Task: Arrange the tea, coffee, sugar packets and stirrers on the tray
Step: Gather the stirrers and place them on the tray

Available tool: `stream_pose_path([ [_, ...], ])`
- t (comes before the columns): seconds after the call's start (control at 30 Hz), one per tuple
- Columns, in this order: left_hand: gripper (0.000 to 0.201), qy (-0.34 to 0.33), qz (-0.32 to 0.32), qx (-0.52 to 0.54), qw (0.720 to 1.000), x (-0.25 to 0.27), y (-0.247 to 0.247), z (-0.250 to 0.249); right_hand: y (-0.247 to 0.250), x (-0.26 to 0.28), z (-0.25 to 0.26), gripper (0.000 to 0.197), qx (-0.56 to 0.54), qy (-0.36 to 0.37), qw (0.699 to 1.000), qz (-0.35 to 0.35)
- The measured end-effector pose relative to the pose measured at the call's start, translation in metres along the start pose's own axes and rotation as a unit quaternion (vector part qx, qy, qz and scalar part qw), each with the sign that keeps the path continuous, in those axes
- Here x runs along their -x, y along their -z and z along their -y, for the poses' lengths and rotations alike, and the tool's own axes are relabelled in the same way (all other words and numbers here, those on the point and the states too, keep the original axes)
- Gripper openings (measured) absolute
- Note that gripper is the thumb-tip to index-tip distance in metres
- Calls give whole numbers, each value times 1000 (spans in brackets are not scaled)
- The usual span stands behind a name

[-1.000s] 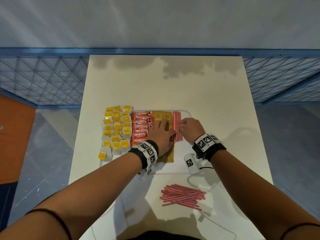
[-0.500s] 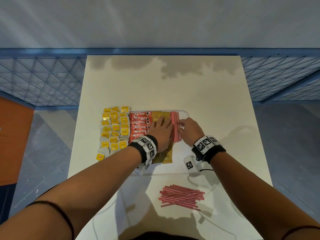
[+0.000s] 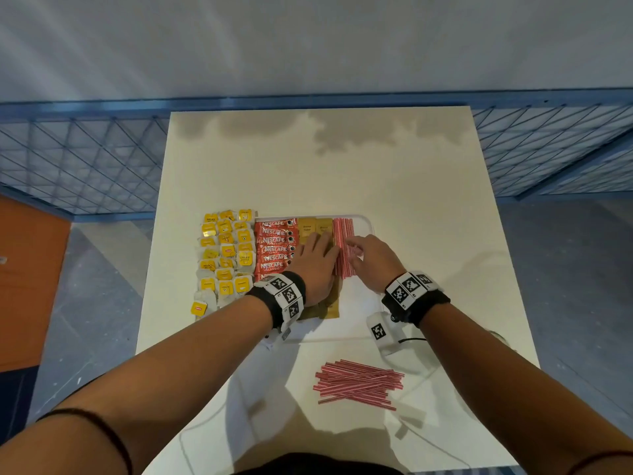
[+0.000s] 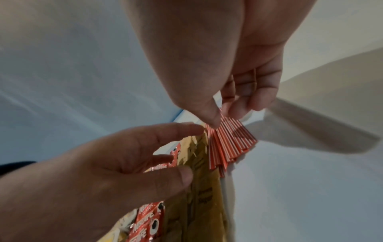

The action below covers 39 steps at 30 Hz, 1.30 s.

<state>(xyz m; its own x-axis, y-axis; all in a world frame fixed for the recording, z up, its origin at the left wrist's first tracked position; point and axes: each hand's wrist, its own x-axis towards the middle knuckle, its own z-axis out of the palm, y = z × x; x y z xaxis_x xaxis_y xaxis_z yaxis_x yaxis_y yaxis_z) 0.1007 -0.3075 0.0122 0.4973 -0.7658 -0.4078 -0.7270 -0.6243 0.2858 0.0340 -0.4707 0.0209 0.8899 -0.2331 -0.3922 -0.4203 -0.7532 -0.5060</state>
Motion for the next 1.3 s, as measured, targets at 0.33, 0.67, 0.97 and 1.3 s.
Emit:
stream_pose_path([
  [0.33, 42, -105, 40, 0, 994, 81, -11, -28, -2, 118, -10, 36, 11, 44, 998, 37],
  [0.67, 63, -147, 112, -19, 983, 125, -64, -71, -47, 193, -28, 60, 181, 86, 971, 128],
  [0.97, 50, -115, 74, -56, 989, 130, -90, -85, -88, 203, -41, 55, 231, 61, 966, 100],
  [1.3, 29, -69, 109, -87, 988, 131, -82, -96, -97, 193, -41, 31, 286, 108, 949, 72],
])
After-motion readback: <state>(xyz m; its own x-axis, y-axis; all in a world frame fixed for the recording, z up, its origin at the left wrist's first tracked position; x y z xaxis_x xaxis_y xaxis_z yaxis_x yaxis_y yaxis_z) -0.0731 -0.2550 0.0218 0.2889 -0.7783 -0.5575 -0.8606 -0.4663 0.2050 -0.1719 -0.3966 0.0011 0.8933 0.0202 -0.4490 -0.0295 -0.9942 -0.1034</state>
